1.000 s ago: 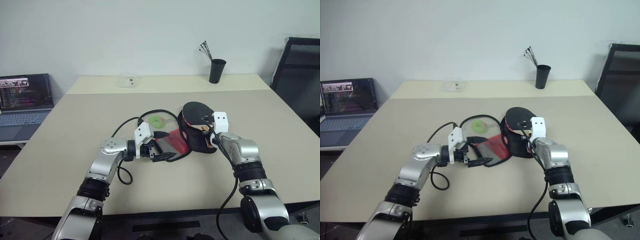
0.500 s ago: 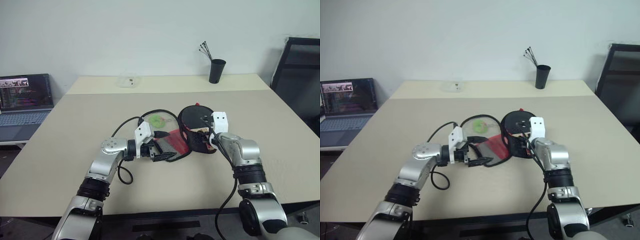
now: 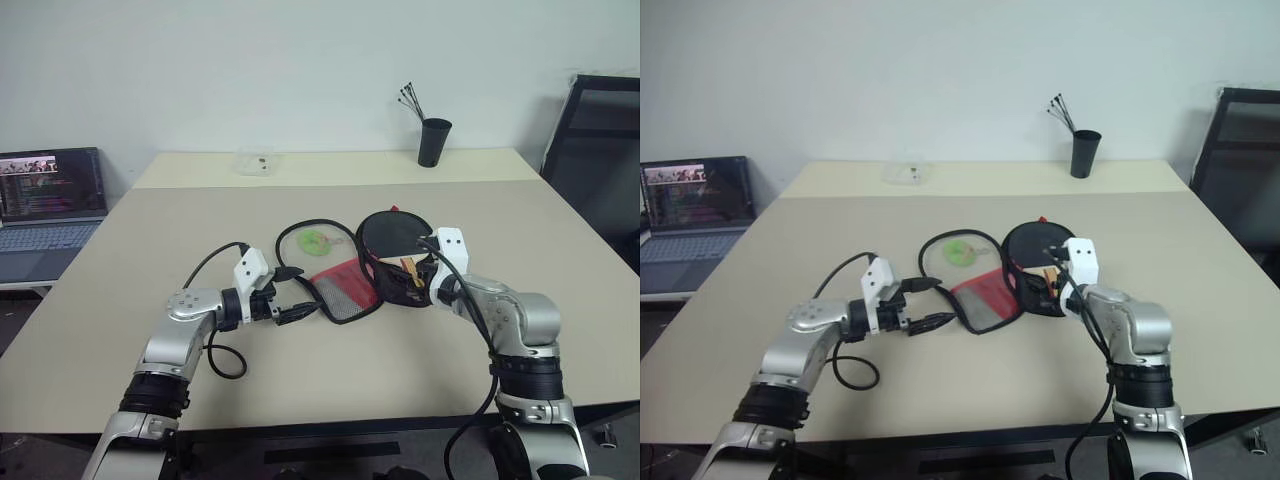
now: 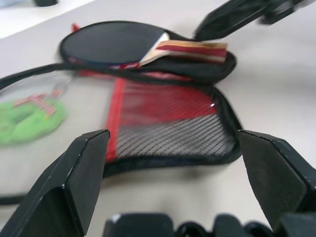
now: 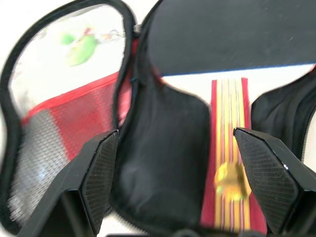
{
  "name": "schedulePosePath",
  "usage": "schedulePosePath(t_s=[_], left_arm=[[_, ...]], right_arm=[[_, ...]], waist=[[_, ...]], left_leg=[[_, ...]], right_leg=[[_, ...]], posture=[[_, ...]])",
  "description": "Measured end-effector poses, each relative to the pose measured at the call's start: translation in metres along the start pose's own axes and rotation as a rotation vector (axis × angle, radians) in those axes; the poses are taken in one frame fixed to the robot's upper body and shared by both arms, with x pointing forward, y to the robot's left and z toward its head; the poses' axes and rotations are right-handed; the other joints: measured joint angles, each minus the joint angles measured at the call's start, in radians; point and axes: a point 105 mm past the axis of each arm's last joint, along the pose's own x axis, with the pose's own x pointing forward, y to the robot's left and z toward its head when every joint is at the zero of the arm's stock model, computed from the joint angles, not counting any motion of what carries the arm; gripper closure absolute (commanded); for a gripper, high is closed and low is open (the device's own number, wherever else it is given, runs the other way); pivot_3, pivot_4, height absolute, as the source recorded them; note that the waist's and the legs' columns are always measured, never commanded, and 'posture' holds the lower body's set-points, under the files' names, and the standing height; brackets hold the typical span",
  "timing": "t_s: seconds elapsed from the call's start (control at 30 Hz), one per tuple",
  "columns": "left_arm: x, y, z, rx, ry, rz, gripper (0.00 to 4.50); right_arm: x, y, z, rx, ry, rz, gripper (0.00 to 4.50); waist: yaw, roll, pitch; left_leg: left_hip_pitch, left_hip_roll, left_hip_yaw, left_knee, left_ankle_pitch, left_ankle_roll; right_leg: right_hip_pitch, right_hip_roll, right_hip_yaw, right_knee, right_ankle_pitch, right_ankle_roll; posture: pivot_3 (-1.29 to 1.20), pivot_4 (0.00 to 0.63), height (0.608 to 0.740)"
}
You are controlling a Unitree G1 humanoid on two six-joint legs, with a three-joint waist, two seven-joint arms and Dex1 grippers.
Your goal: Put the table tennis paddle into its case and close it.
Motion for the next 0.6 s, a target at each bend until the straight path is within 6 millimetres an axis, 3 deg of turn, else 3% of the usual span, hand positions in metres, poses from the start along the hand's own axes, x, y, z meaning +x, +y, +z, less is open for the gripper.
schedulePosePath(t_s=[0.2, 0.37, 0.6], left_arm=[[-0.001, 0.001, -0.001, -0.002, 0.002, 0.014, 0.0], [-0.008, 0.006, -0.008, -0.013, 0.036, 0.04, 0.0], [-0.016, 0.016, -0.021, -0.026, 0.102, 0.087, 0.0]], right_arm=[[-0.01, -0.005, 0.005, -0.02, -0.02, 0.037, 0.46], [-0.047, 0.0, 0.039, -0.236, -0.122, 0.178, 0.46], [-0.087, 0.018, 0.052, -0.386, -0.125, 0.4, 0.46]], waist=[[0.0, 0.0, 0.0], [0.001, 0.0, 0.0], [0.001, 0.0, 0.0]], left_leg=[[0.0, 0.0, 0.001, -0.001, 0.0, 0.0], [-0.001, 0.0, 0.0, 0.0, 0.0, 0.0], [0.0, 0.0, 0.0, 0.0, 0.0, 0.0]], right_leg=[[0.0, 0.0, 0.0, 0.0, 0.0, 0.0], [0.0, 0.0, 0.0, -0.001, 0.0, 0.0], [0.0, 0.0, -0.001, -0.001, 0.0, 0.0]], posture=[[0.0, 0.15, 0.74], [0.0, 0.15, 0.74], [0.0, 0.15, 0.74]])
